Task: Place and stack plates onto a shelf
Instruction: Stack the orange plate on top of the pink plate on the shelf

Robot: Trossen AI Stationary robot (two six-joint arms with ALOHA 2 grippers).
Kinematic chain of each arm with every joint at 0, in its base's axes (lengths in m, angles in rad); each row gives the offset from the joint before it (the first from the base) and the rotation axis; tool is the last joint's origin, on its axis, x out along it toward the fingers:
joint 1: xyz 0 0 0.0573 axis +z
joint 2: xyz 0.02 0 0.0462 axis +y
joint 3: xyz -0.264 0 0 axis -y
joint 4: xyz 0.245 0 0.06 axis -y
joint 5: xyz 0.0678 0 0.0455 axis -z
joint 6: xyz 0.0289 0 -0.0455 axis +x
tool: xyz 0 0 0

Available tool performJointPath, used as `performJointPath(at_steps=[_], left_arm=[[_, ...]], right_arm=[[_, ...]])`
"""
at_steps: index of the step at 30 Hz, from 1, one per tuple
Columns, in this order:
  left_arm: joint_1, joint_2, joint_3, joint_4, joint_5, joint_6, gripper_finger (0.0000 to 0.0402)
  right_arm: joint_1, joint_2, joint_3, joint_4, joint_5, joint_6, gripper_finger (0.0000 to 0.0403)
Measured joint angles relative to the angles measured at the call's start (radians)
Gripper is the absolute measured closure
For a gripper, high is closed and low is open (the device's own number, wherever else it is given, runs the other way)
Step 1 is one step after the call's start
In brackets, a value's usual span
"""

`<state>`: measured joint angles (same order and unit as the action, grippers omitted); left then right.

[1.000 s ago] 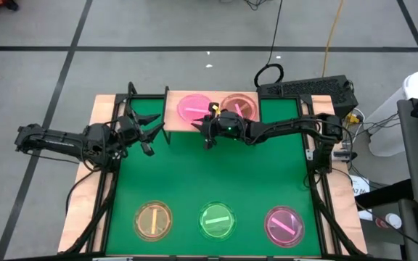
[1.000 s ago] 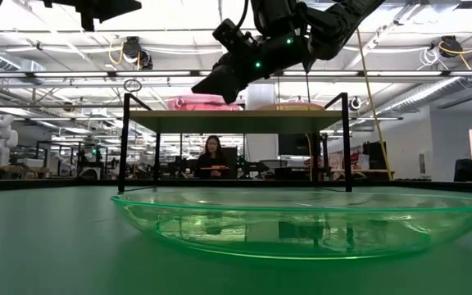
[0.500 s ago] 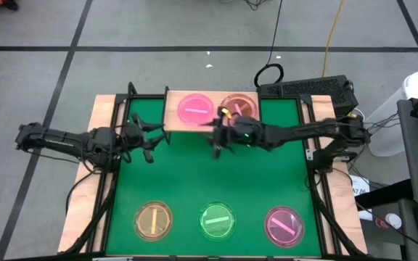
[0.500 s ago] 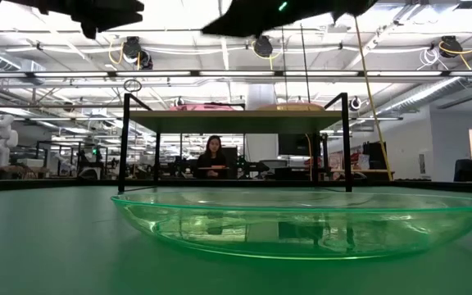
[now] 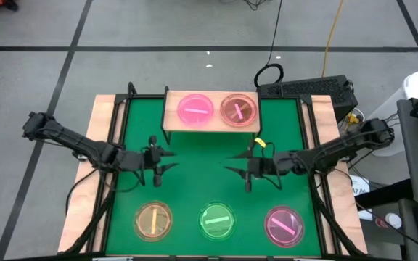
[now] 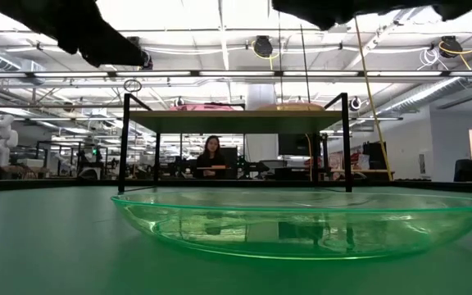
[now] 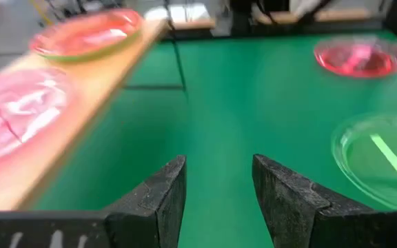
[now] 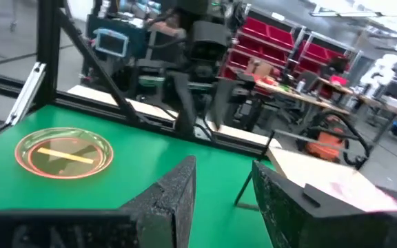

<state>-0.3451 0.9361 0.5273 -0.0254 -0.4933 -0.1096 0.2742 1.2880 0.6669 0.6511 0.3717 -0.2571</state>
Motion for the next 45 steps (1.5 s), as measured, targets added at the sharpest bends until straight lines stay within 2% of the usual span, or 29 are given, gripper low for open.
performJointPath(at_steps=[3, 8, 10, 14, 24, 36, 40, 45], left_arm=[[-0.031, 0.078, 0.079, -0.087, 0.037, -0.045, 0.0229], [-0.058, 0.208, 0.224, -0.353, 0.117, -0.171, 0.0229], [-0.063, 0.254, 0.251, -0.440, 0.157, -0.242, 0.0229], [-0.078, 0.324, 0.255, -0.511, 0.275, -0.348, 0.0229], [-0.146, 0.368, 0.255, -0.576, 0.443, -0.490, 0.0229], [-0.199, 0.368, 0.171, -0.567, 0.519, -0.520, 0.0229], [-0.188, 0.368, 0.126, -0.504, 0.572, -0.522, 0.0229], [-0.186, 0.368, 0.058, -0.361, 0.586, -0.529, 0.0229]], right_arm=[[0.053, -0.008, -0.032, 0.018, 0.067, 0.013, 0.0275], [0.123, -0.008, -0.035, 0.019, 0.120, 0.005, 0.0275], [0.139, -0.008, -0.035, 0.019, 0.127, 0.001, 0.0275], [0.160, -0.008, -0.035, 0.018, 0.130, -0.001, 0.0275], [0.180, -0.008, -0.035, -0.005, 0.130, -0.024, 0.0275], [0.179, -0.008, -0.035, -0.009, 0.130, -0.028, 0.0275], [0.179, -0.008, -0.035, -0.009, 0.130, -0.028, 0.0275], [0.179, -0.008, -0.035, -0.010, 0.130, -0.020, 0.0275]])
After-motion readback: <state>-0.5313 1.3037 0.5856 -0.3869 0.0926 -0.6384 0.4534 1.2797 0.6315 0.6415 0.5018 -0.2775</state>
